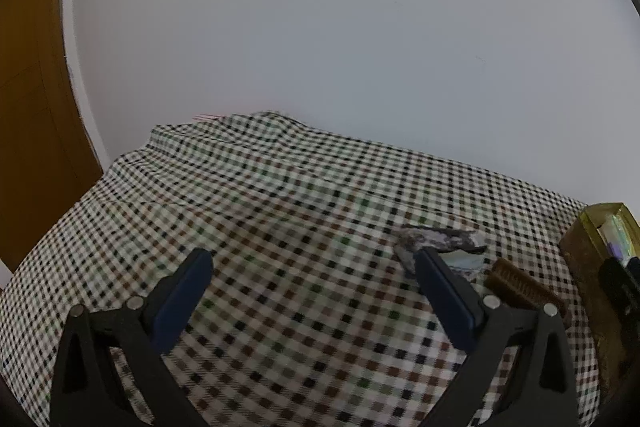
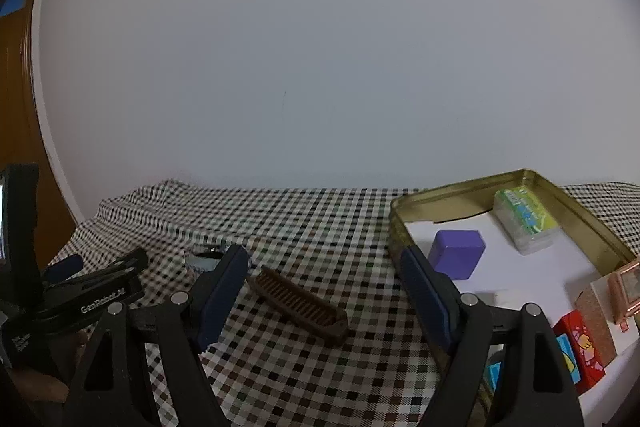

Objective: Organize rigid objects
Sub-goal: 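Grasp the brown comb with the right tool while the left tool grasps the grey pouch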

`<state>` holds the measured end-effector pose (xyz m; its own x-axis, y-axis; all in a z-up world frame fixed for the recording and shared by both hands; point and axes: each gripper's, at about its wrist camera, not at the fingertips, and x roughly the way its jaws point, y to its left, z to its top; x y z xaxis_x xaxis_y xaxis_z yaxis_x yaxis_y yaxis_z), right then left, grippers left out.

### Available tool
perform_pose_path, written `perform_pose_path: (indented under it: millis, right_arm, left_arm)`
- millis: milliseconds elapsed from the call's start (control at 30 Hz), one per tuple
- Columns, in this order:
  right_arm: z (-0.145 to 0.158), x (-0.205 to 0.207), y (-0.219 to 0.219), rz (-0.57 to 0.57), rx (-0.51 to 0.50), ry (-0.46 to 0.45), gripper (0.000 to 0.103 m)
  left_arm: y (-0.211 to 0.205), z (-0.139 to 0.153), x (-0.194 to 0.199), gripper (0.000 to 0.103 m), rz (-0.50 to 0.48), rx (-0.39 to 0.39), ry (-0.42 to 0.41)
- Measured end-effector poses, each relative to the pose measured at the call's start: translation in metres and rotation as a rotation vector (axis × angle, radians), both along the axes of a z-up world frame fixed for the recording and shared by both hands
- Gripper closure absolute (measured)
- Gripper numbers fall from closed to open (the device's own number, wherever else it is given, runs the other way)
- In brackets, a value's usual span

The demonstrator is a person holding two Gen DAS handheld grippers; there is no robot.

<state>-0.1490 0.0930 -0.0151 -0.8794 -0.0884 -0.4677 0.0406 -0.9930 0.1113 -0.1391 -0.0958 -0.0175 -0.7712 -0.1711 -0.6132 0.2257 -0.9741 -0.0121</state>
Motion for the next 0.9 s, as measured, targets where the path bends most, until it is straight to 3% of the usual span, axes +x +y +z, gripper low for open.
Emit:
perform_pose_path:
  millis: [633, 800, 900]
  right_arm:
    - [-0.029, -0.043, -0.035, 0.129, 0.108, -0.285, 0.023]
    - [-0.045, -0.063, -0.029, 0.130, 0.089, -0.383, 0.036]
    - [-0.045, -0.062, -0.028, 0.128, 0.089, -0.380, 0.037]
  left_arm:
    - [-0.008, -0.010, -0.022, 0.001, -0.002, 0.027, -0.042]
    - [-0.010, -0.010, -0.025, 0.001, -0.004, 0.023, -0.045]
    - [-0.009, -0.008, -0.023, 0.001, -0.006, 0.025, -0.045]
